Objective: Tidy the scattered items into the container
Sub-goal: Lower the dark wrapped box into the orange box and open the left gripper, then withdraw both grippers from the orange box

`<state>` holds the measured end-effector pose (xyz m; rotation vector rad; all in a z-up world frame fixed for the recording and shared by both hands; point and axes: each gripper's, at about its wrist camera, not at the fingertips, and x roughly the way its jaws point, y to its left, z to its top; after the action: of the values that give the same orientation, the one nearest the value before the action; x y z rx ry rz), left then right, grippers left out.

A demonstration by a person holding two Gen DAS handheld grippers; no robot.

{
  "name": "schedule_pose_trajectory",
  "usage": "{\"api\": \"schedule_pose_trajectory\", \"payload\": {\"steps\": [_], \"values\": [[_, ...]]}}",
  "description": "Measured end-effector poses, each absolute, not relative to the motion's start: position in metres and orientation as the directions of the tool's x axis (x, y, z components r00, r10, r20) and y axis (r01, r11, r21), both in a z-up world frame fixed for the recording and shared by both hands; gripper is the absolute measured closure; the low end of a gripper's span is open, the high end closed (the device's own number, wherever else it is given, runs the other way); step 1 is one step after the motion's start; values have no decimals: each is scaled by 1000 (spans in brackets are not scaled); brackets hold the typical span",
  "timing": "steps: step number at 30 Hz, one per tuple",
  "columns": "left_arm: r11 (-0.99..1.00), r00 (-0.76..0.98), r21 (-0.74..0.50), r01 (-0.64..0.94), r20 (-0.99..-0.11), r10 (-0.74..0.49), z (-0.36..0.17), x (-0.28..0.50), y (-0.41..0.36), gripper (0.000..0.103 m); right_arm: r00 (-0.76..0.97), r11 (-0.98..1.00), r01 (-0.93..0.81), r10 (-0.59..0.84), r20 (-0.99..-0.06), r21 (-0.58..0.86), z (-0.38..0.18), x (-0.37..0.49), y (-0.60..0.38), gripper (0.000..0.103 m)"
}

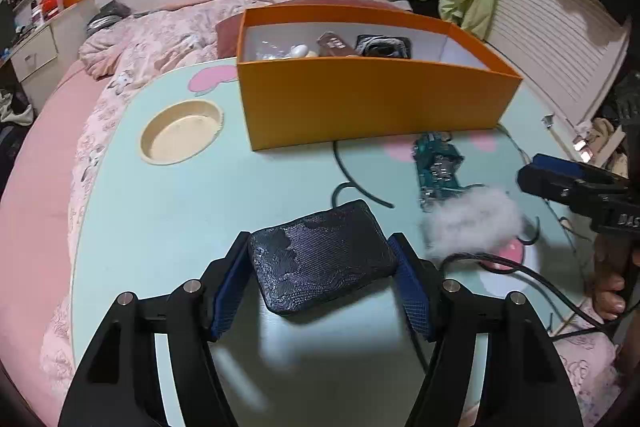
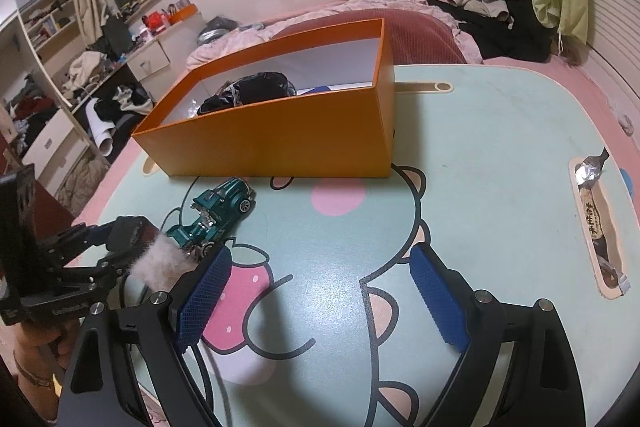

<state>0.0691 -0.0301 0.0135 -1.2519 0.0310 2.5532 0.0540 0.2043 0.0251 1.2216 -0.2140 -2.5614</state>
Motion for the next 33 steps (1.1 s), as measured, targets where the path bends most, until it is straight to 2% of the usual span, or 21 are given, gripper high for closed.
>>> {"api": "schedule_pose_trajectory", "payload": {"steps": [4,8,13,14,15,16,19,23,25,28,31,33], "values": [[-956,-646,-118,-269,-714,270,36,79,-36,35,-599,-943,194,-331,-729,269,26,55,206,12],[-942,-698,-161,-295,-637,328,82,68,-39,35,-599,-946,194,-323,-733,259,26,55,204,12],[-944,-761,-108,-312,-567,316,129,30,-16,35,-599,-946,192,-323,-733,260,26,55,203,12],[-946,-766,-97,-308,-564,307,134,21,-12,29,-599,-946,192,-322,-733,260,26,55,203,12],[-950,-768,-79,-301,-571,291,137,11,-7,17,-599,-947,191,-321,-734,258,26,55,203,12],[-958,-778,-49,-282,-573,259,138,1,-3,14,-599,-947,192,-320,-734,257,25,55,204,12],[-973,-791,-16,-231,-579,197,130,-6,-4,14,-599,-946,190,-324,-732,263,25,55,204,12],[-957,-749,-127,-261,-598,284,114,10,-23,14,-599,-946,190,-323,-732,262,25,56,205,12],[-959,-743,-129,-253,-609,278,105,23,-29,14,-598,-947,191,-321,-734,258,25,56,205,12],[-962,-703,-124,-244,-661,263,84,43,-36,14,-597,-947,190,-320,-736,257,26,56,205,12],[-970,-621,-108,-217,-752,223,51,56,-39,14,-618,-952,191,-305,-725,239,35,59,207,13],[-975,-570,-119,-188,-795,207,27,62,-43,14,-641,-963,190,-268,-719,189,50,64,210,13]]}}
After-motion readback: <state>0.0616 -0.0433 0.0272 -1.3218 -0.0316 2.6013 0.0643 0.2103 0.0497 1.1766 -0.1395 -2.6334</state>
